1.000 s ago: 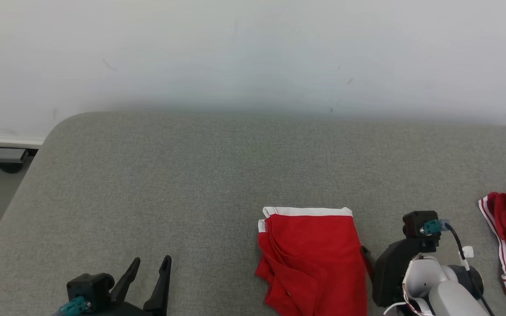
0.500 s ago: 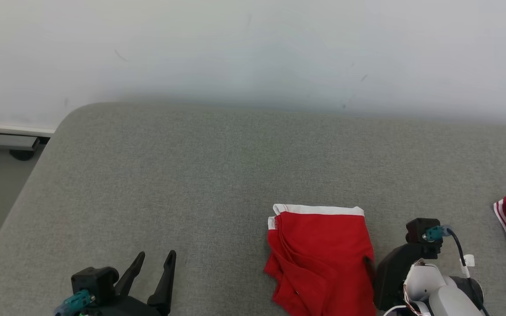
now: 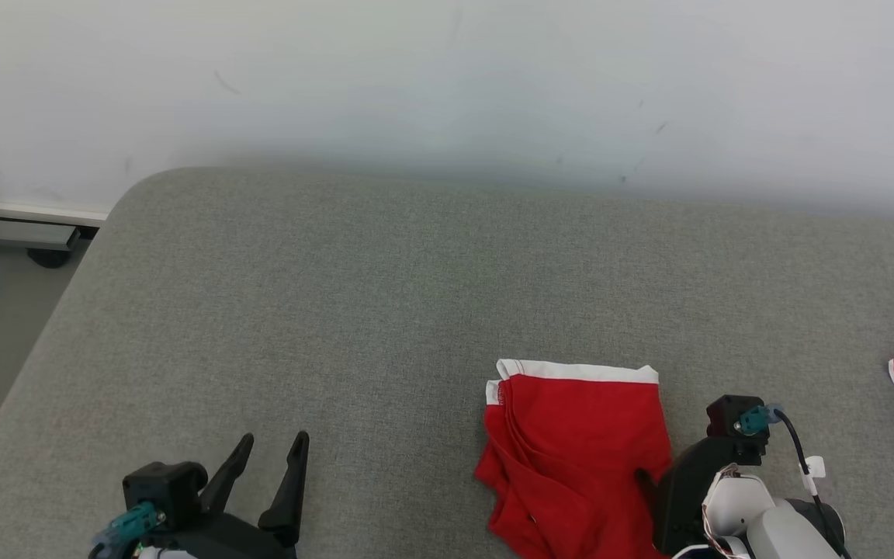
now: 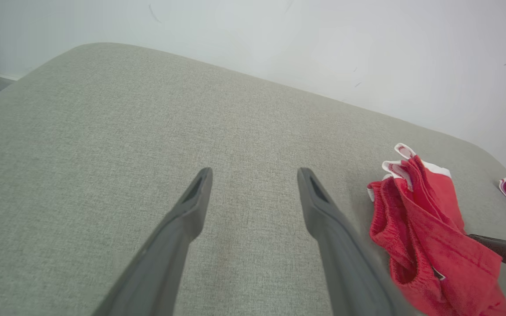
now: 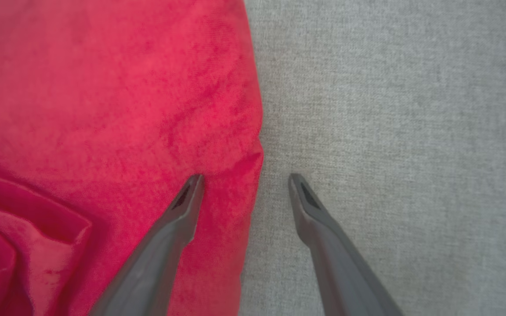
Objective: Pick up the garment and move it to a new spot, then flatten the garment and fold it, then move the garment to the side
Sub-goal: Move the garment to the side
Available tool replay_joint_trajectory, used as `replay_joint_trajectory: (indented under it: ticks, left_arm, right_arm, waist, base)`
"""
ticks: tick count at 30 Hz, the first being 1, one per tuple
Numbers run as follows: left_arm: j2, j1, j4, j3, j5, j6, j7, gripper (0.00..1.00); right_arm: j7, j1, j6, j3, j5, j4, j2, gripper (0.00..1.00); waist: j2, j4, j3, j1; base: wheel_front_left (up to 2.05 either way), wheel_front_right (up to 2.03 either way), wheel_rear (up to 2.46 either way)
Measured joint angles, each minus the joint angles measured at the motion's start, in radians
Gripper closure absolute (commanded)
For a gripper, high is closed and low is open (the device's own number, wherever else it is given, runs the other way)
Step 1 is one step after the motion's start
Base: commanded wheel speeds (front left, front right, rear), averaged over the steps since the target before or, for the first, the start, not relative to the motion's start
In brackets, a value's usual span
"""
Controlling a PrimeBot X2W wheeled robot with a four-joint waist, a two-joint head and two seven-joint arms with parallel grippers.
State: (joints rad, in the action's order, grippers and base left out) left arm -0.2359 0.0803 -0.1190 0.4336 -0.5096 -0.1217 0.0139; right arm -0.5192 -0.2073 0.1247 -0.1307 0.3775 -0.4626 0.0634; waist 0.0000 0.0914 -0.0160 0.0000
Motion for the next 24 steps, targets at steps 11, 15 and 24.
replay_joint_trajectory:
  ticks: [11,15,24]
  left_arm:
    - [0.0,0.024,0.002,-0.006,0.01,0.0,-0.017,0.0]
    - [-0.001,0.03,0.004,-0.008,0.016,0.0,-0.025,0.0]
    - [-0.001,0.03,0.003,-0.008,0.017,0.0,-0.028,0.0]
  right_arm:
    - [0.011,-0.029,0.0,0.004,-0.005,-0.055,-0.006,1.0]
    - [0.018,-0.03,0.0,0.007,-0.005,-0.064,-0.009,1.0]
    - [0.028,-0.032,0.0,0.007,-0.012,-0.028,-0.001,1.0]
  waist:
    - [0.0,0.006,0.004,0.0]
    - [0.0,0.006,0.008,0.0]
    - [0.0,0.003,0.018,0.0]
  base:
    - [0.0,0.0,0.0]
    - [0.0,0.0,0.0]
    - [0.0,0.0,0.0]
